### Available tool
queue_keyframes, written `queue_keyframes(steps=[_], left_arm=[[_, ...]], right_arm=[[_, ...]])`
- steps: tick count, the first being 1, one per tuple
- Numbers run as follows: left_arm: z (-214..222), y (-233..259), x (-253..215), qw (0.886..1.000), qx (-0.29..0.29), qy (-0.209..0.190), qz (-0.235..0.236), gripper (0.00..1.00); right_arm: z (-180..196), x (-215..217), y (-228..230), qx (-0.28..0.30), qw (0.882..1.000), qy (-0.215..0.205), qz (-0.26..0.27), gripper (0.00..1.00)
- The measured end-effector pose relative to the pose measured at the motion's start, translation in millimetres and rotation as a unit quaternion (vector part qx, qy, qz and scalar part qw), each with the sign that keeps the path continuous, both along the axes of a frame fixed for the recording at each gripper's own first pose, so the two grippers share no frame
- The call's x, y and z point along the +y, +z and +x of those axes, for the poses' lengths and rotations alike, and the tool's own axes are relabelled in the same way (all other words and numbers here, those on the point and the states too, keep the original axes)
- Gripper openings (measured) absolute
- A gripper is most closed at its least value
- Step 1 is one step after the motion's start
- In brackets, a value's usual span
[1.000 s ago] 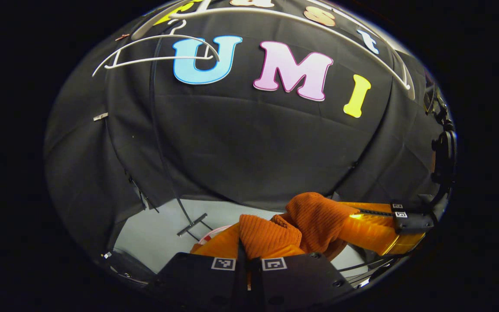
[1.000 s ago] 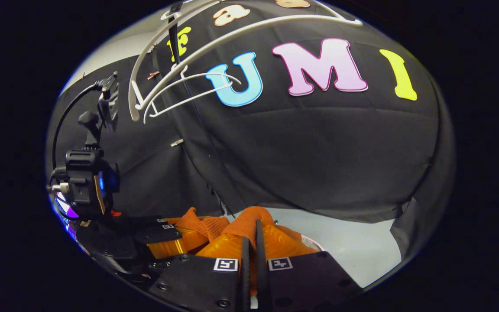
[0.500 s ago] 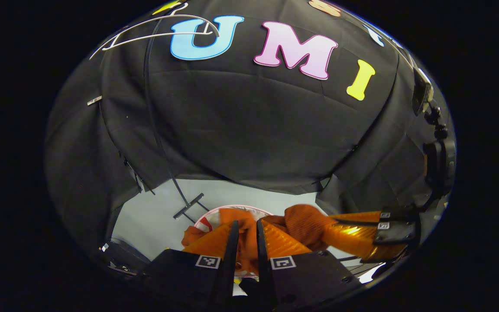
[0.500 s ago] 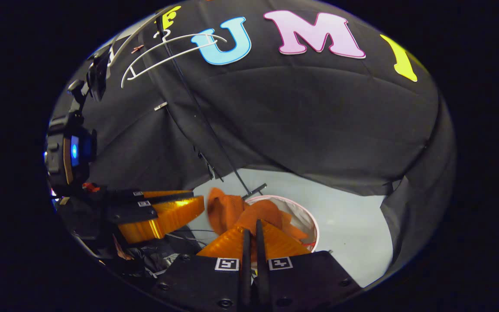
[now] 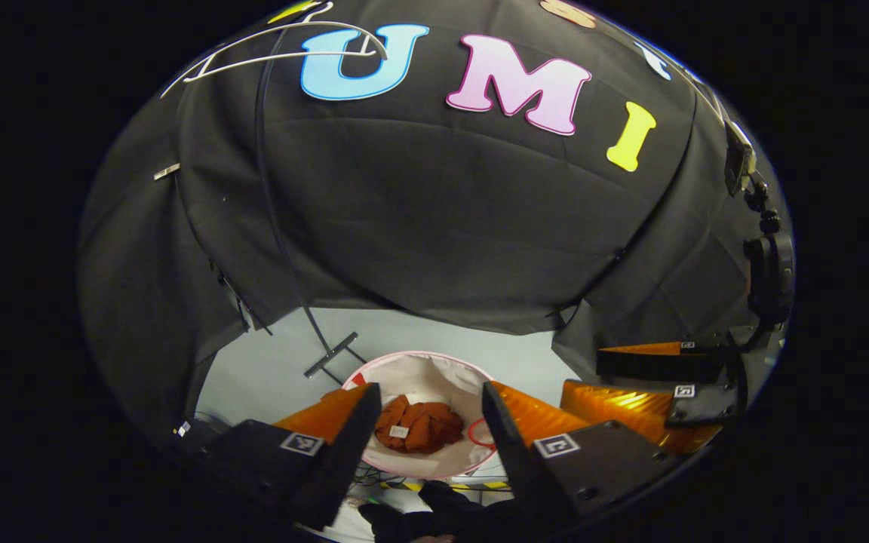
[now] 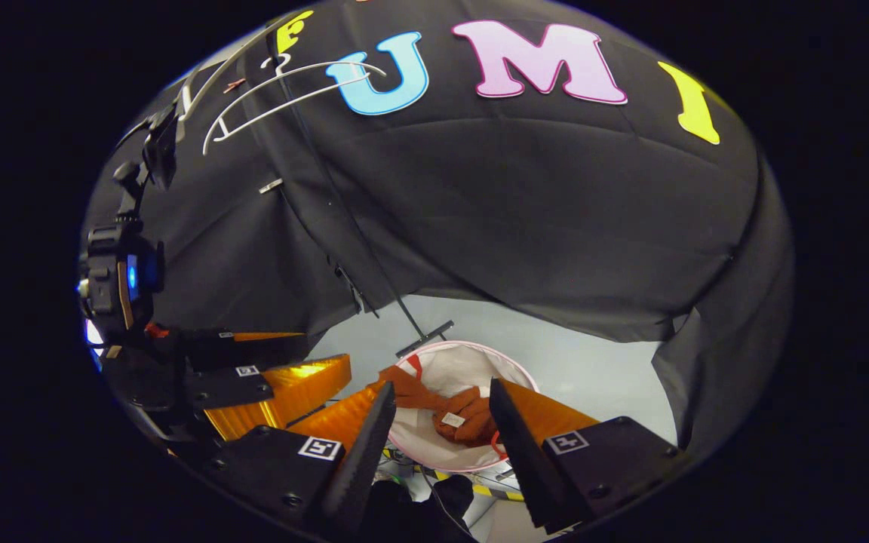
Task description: Grasp the clothes on the hanger with both hands and then place them into the laundry hamper below.
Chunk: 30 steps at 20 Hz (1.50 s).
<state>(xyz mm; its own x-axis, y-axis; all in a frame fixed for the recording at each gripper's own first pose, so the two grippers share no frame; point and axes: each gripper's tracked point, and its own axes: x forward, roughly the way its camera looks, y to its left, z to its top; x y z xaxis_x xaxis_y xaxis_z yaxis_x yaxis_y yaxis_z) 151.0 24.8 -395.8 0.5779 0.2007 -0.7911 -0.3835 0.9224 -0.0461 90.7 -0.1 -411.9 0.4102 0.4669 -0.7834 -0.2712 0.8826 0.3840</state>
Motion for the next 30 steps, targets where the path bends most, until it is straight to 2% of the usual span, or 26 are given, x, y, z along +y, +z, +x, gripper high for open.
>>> queue_keyframes(steps=[1, 2, 3, 5, 6, 11, 16, 21, 26, 30], left_arm=[[-2, 0, 0, 1.0, 0.001, 0.003, -0.001, 0.96], [-5, -1, 1, 1.0, 0.002, 0.006, -0.001, 0.96], [-6, 0, 1, 1.0, 0.001, 0.007, -0.001, 0.92], [-8, 4, 3, 1.0, -0.004, 0.007, 0.002, 0.96], [-10, 6, 4, 1.0, -0.008, 0.007, 0.003, 0.95], [-20, 24, 11, 0.999, -0.033, 0.0, 0.01, 0.95], [-46, 50, 13, 0.997, -0.061, -0.034, 0.017, 0.95], [-88, 85, 18, 0.991, -0.095, -0.088, 0.022, 0.95], [-138, 134, 32, 0.981, -0.14, -0.13, 0.039, 0.95], [-167, 199, 36, 0.964, -0.215, -0.145, 0.064, 0.95]], right_arm=[[1, 1, 0, 0.001, 1.0, -0.002, -0.002, 0.84], [-1, -2, 0, 0.0, 1.0, -0.003, -0.002, 0.88], [0, -2, 1, -0.002, 1.0, -0.002, -0.003, 0.88], [3, -3, -1, -0.007, 1.0, 0.004, -0.006, 0.89], [3, -5, -1, -0.011, 1.0, 0.008, -0.008, 0.97], [3, -2, 6, -0.029, 0.999, 0.004, -0.017, 0.97], [-2, 0, 16, -0.05, 0.998, -0.03, -0.034, 0.99], [-42, 17, 61, -0.083, 0.992, -0.078, -0.053, 0.99], [-86, 27, 115, -0.127, 0.981, -0.13, -0.072, 0.99], [-106, 35, 188, -0.203, 0.959, -0.193, -0.05, 0.98]])
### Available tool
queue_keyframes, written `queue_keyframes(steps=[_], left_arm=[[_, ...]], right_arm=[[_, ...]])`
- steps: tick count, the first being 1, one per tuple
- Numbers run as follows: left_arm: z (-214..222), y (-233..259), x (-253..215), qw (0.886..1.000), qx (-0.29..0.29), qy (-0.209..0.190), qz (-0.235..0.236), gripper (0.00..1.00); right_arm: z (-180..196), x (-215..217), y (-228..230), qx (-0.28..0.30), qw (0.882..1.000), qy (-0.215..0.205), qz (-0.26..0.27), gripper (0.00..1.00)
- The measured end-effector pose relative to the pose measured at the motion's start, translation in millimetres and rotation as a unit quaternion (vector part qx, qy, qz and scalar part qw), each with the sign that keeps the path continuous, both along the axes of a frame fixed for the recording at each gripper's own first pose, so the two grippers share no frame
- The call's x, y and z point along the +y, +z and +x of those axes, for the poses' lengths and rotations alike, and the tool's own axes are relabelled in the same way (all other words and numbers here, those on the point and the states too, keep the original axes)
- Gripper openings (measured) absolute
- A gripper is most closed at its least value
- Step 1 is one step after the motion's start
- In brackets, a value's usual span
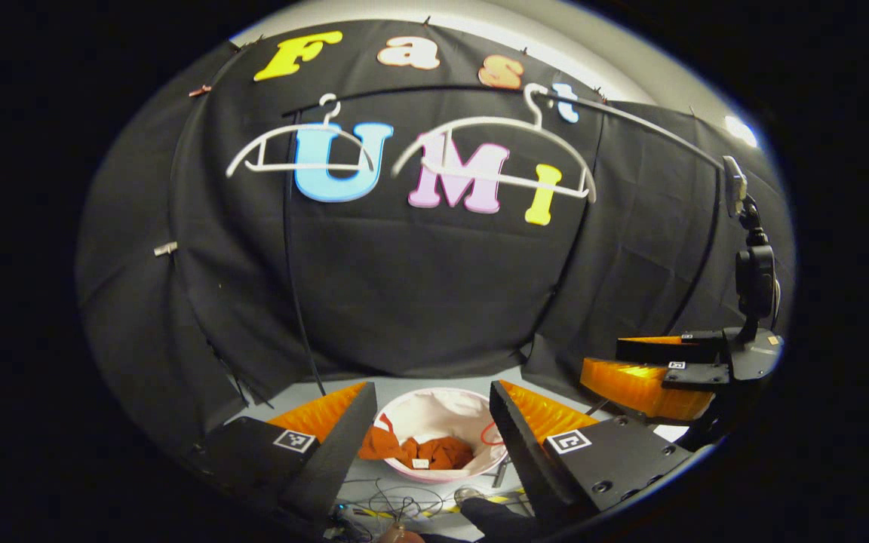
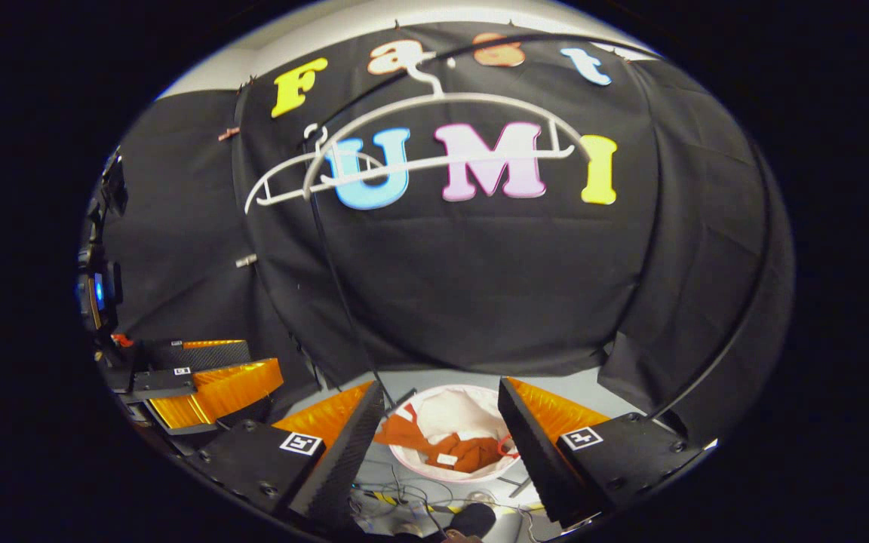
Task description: Grasp the clothes on the hanger with both hands and then place them into the laundry hamper below.
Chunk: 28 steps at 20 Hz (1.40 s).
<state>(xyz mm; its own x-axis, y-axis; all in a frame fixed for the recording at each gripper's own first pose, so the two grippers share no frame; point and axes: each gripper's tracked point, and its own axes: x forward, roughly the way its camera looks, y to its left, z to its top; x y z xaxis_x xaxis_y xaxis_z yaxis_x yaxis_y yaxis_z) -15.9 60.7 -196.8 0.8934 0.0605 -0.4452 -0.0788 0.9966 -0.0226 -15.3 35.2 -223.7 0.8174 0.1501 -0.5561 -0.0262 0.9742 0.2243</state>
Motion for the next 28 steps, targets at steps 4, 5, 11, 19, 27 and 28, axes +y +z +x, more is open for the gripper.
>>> queue_keyframes(steps=[4, 5, 11, 19, 27, 28], left_arm=[[-19, 76, -15, 0.995, -0.093, -0.026, 0.01, 0.95], [-22, 93, -18, 0.993, -0.117, -0.03, 0.007, 0.95], [-15, 166, -54, 0.976, -0.206, -0.062, -0.033, 0.95], [4, 200, -98, 0.967, -0.245, -0.062, -0.016, 0.95], [4, 209, -115, 0.963, -0.26, -0.071, 0.004, 0.95], [4, 207, -116, 0.964, -0.257, -0.072, 0.004, 0.95]], right_arm=[[-14, -5, 89, -0.11, 0.993, -0.042, 0.01, 0.98], [-22, -7, 110, -0.132, 0.99, -0.043, 0.011, 0.98], [-21, -27, 207, -0.247, 0.968, -0.044, -0.026, 1.0], [-28, -56, 234, -0.266, 0.963, -0.031, -0.015, 0.97], [-45, -77, 237, -0.268, 0.962, -0.045, 0.0, 0.97], [-46, -78, 236, -0.264, 0.964, -0.046, -0.001, 0.97]])
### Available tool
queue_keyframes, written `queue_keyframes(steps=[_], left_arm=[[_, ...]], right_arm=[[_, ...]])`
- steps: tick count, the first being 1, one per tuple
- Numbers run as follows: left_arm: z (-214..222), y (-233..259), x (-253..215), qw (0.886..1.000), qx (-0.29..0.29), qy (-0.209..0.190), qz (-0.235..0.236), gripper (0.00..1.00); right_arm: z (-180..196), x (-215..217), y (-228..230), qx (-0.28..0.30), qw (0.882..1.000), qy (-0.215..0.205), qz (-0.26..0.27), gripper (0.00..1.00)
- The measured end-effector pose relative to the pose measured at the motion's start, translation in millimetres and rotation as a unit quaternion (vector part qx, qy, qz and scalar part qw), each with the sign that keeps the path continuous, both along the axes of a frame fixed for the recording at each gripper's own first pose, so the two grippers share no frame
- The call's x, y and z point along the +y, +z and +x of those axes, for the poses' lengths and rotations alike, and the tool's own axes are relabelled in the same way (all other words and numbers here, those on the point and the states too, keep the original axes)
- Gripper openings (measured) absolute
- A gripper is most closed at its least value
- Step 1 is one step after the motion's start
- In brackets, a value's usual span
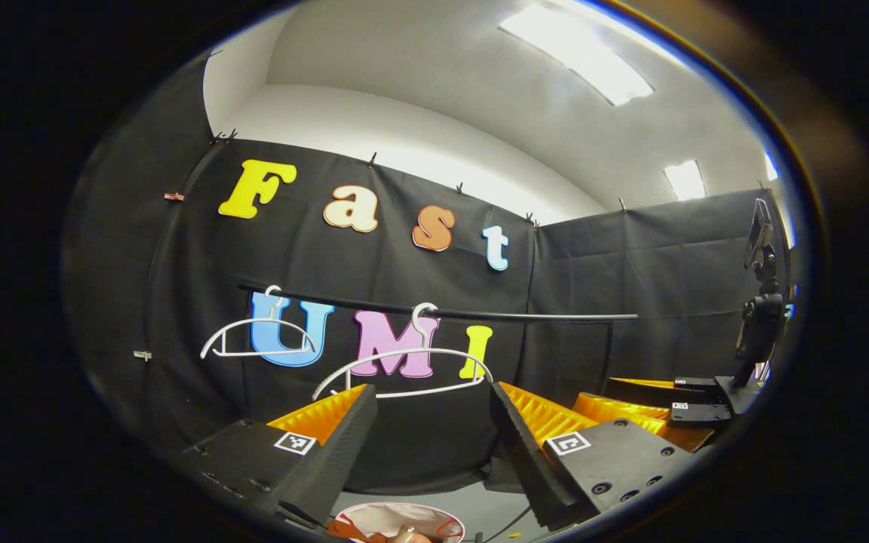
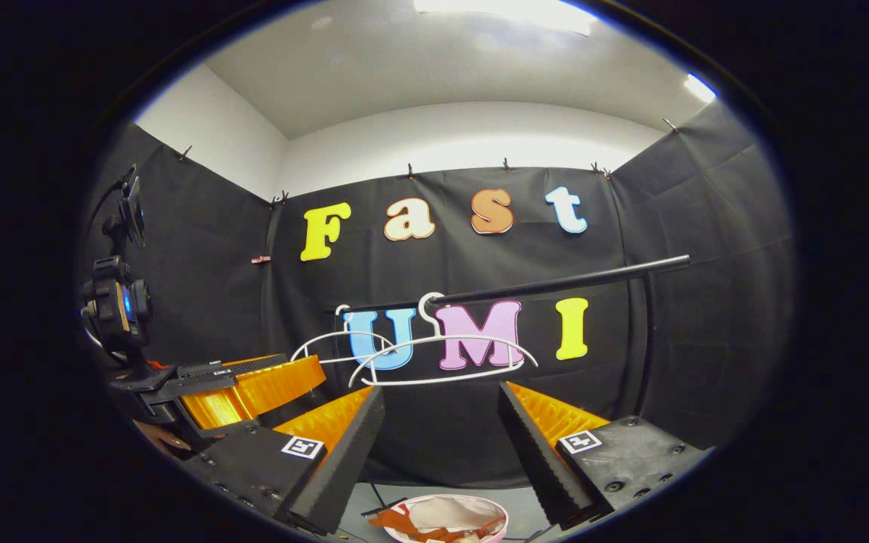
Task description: Grasp the clothes on the hanger with both hands and then place them into the laundry hamper below.
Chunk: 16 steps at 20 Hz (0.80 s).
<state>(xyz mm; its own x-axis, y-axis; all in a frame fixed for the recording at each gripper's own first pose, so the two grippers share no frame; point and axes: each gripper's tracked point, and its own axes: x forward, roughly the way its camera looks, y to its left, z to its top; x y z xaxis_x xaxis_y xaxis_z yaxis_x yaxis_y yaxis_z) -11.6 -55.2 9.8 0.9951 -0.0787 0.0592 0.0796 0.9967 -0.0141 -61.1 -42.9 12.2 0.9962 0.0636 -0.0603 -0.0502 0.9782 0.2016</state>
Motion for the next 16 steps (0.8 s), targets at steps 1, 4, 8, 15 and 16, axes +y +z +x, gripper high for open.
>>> queue_keyframes(steps=[1, 4, 8, 15, 16], left_arm=[[-1, -1, 0, 1.0, 0.002, -0.001, 0.0, 0.95], [0, 1, -3, 1.0, -0.002, -0.006, -0.005, 0.95], [-1, 3, -4, 1.0, -0.007, -0.009, -0.004, 0.95], [-1, -1, 3, 1.0, -0.004, 0.0, -0.003, 0.95], [0, 0, 4, 1.0, -0.003, 0.001, -0.003, 0.95]], right_arm=[[-1, -1, 0, 0.002, 1.0, -0.002, -0.001, 0.97], [-6, -5, 5, -0.003, 1.0, -0.008, -0.006, 0.97], [-7, -4, 6, 0.001, 1.0, -0.01, -0.007, 0.98], [-3, 3, 1, 0.011, 1.0, 0.002, -0.013, 0.98], [-2, 5, 0, 0.01, 1.0, 0.004, -0.013, 0.97]])
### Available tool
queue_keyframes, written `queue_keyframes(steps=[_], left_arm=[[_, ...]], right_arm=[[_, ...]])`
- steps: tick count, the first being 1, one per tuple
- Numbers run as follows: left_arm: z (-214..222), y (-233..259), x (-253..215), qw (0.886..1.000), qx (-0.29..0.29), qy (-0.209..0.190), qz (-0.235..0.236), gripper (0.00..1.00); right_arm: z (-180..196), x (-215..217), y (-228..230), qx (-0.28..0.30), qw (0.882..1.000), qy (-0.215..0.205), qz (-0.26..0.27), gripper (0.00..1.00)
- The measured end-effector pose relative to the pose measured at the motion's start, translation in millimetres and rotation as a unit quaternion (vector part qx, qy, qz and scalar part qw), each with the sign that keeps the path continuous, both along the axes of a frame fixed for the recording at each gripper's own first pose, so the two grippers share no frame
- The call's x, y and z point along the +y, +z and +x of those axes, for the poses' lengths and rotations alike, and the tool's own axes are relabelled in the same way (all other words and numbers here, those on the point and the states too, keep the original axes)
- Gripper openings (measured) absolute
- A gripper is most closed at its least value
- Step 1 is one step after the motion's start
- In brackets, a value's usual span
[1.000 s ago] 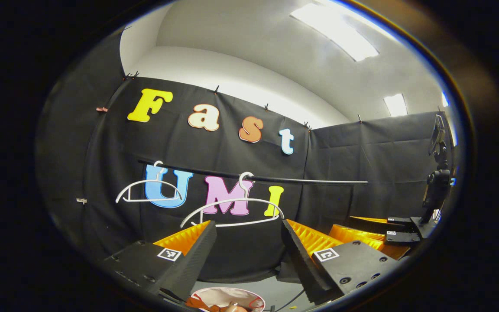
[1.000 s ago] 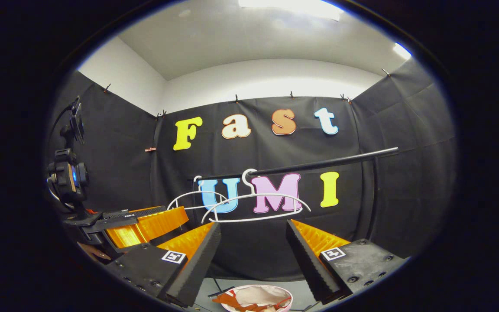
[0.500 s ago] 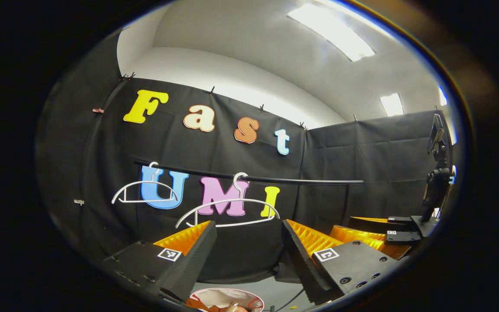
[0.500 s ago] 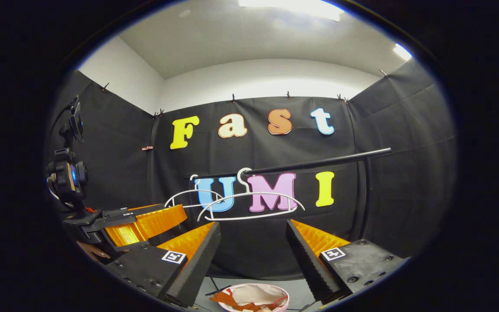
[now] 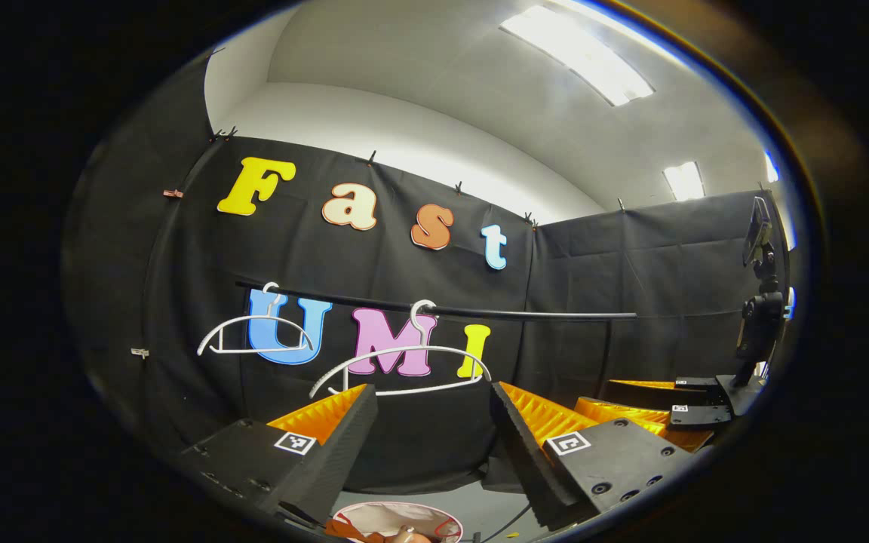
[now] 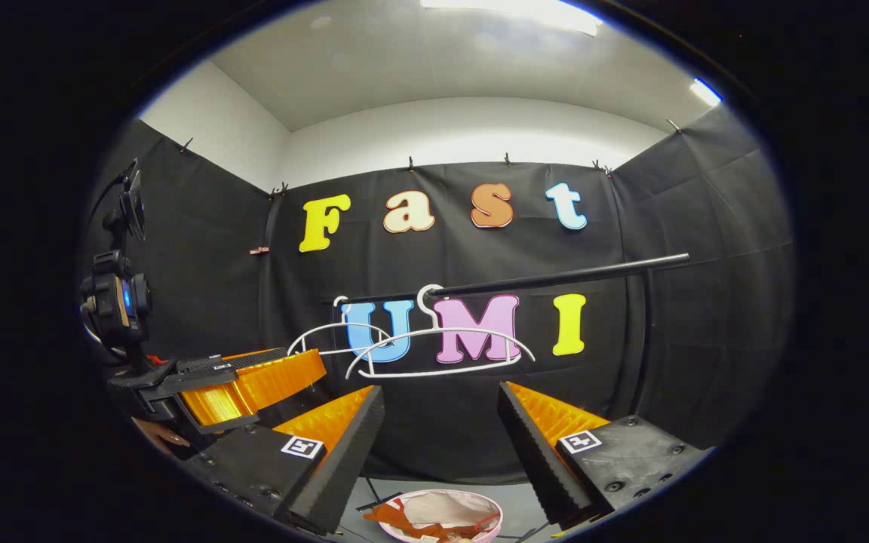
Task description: Grasp the clothes on the hanger with both hands and then place them into the laundry hamper below.
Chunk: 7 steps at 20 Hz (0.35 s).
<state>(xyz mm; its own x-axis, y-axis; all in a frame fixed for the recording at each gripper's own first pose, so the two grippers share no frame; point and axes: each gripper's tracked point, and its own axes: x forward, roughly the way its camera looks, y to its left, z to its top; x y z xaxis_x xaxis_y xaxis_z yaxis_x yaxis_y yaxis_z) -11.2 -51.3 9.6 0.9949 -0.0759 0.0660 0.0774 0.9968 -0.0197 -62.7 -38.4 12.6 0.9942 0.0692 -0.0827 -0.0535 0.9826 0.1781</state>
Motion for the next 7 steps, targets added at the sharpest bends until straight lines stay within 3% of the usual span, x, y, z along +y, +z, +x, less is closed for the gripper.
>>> queue_keyframes(steps=[7], left_arm=[[0.7, 0.5, 10.5, 1.0, 0.0, 0.013, 0.003, 0.95]], right_arm=[[6.7, 8.7, 0.6, -0.005, 1.0, 0.014, -0.002, 0.98]])
